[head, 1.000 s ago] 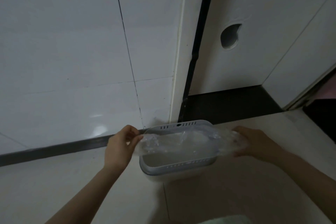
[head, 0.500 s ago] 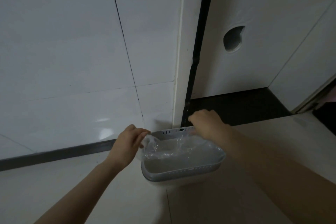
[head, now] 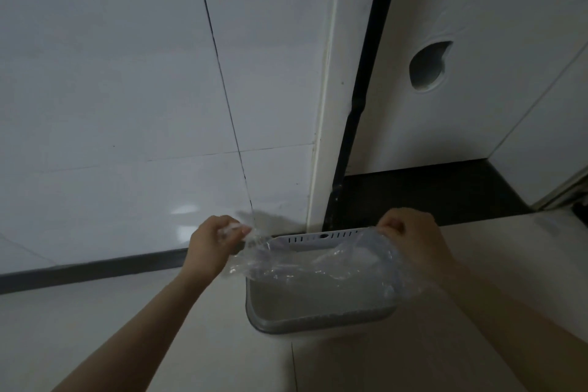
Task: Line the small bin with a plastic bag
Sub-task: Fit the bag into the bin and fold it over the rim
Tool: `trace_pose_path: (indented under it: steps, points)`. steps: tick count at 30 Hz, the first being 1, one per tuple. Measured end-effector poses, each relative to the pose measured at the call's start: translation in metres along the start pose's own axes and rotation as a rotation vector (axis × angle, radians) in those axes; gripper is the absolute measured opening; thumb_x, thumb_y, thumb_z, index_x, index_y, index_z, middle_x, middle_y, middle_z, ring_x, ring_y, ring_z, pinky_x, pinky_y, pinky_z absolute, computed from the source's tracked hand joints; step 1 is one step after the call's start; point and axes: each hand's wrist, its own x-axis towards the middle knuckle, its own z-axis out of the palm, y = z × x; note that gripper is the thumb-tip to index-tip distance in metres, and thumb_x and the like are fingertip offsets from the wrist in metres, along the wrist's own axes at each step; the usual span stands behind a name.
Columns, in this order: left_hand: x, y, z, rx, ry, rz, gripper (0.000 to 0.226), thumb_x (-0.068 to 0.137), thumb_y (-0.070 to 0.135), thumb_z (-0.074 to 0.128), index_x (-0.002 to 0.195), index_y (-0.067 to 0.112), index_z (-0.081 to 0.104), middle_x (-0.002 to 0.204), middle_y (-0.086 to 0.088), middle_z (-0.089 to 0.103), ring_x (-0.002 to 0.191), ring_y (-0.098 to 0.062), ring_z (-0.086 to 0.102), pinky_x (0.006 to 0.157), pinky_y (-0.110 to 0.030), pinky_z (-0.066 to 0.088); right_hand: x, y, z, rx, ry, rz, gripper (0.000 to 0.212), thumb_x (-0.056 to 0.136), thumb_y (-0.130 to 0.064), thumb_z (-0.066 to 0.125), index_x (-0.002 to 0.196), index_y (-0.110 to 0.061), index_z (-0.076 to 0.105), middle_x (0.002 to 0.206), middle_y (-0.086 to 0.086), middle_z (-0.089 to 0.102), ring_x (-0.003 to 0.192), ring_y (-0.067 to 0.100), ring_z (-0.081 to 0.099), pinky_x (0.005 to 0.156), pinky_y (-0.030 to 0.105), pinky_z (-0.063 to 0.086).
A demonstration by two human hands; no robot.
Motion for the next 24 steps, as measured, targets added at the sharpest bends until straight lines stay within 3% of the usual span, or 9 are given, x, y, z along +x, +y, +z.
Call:
trace_pose_path:
  steps: [3, 9, 13, 19, 22, 24]
  points:
    - [0.008, -0.006, 0.007, -0.183, 0.051, -0.099, 0.019, 0.088, 0.025, 0.058, 0.084, 0.007, 0.062, 0.078, -0.008, 0.068, 0.071, -0.021, 0.067, 0.058, -0.025, 0.049, 0.011, 0.011, -0.002, 0.141, 0.053, 0.126, 0.008, 0.081, -0.015, 0.068, 0.073, -0.016, 0.069, 0.069, -0.003, 0.066, 0.065, 0.003, 0.059, 0.058, 0.004, 0.044]
    - [0.02, -0.025, 0.023, -0.118, 0.193, -0.09, 0.021, 0.09, 0.028, 0.054, 0.084, 0.008, 0.055, 0.074, -0.008, 0.064, 0.068, -0.022, 0.064, 0.055, -0.025, 0.048, 0.028, 0.032, 0.008, 0.24, 0.089, 0.281, 0.004, 0.081, -0.018, 0.068, 0.077, -0.018, 0.067, 0.073, -0.004, 0.064, 0.071, 0.007, 0.059, 0.058, 0.015, 0.038]
    - [0.026, -0.037, 0.037, -0.099, 0.157, -0.162, 0.024, 0.09, 0.028, 0.055, 0.084, 0.005, 0.054, 0.07, -0.01, 0.063, 0.068, -0.028, 0.063, 0.067, -0.038, 0.052, 0.032, 0.044, 0.021, 0.353, 0.014, 0.406, 0.006, 0.081, -0.021, 0.068, 0.077, -0.017, 0.069, 0.079, 0.005, 0.069, 0.077, 0.017, 0.064, 0.063, 0.025, 0.047]
    - [0.012, -0.061, 0.039, -0.12, 0.077, -0.264, 0.021, 0.09, 0.025, 0.055, 0.083, 0.005, 0.058, 0.069, -0.01, 0.063, 0.062, -0.022, 0.061, 0.059, -0.03, 0.049, 0.023, 0.069, 0.029, 0.449, -0.044, 0.588, 0.012, 0.086, -0.013, 0.062, 0.079, -0.005, 0.068, 0.094, 0.025, 0.068, 0.074, 0.028, 0.061, 0.062, 0.034, 0.048]
    - [0.0, -0.067, 0.037, -0.098, 0.001, -0.238, 0.015, 0.091, 0.021, 0.054, 0.084, 0.01, 0.061, 0.073, -0.009, 0.065, 0.065, -0.02, 0.061, 0.055, -0.024, 0.046, 0.014, 0.076, 0.034, 0.447, -0.084, 0.623, 0.011, 0.087, -0.001, 0.056, 0.087, 0.003, 0.066, 0.102, 0.035, 0.065, 0.066, 0.025, 0.055, 0.055, 0.03, 0.045]
    - [-0.008, -0.068, 0.036, -0.069, -0.02, -0.22, 0.016, 0.091, 0.02, 0.053, 0.078, 0.014, 0.059, 0.071, -0.006, 0.064, 0.063, -0.019, 0.06, 0.055, -0.025, 0.047, 0.009, 0.077, 0.04, 0.402, -0.109, 0.638, 0.016, 0.088, 0.001, 0.052, 0.095, 0.007, 0.065, 0.106, 0.036, 0.063, 0.07, 0.027, 0.054, 0.056, 0.03, 0.043]
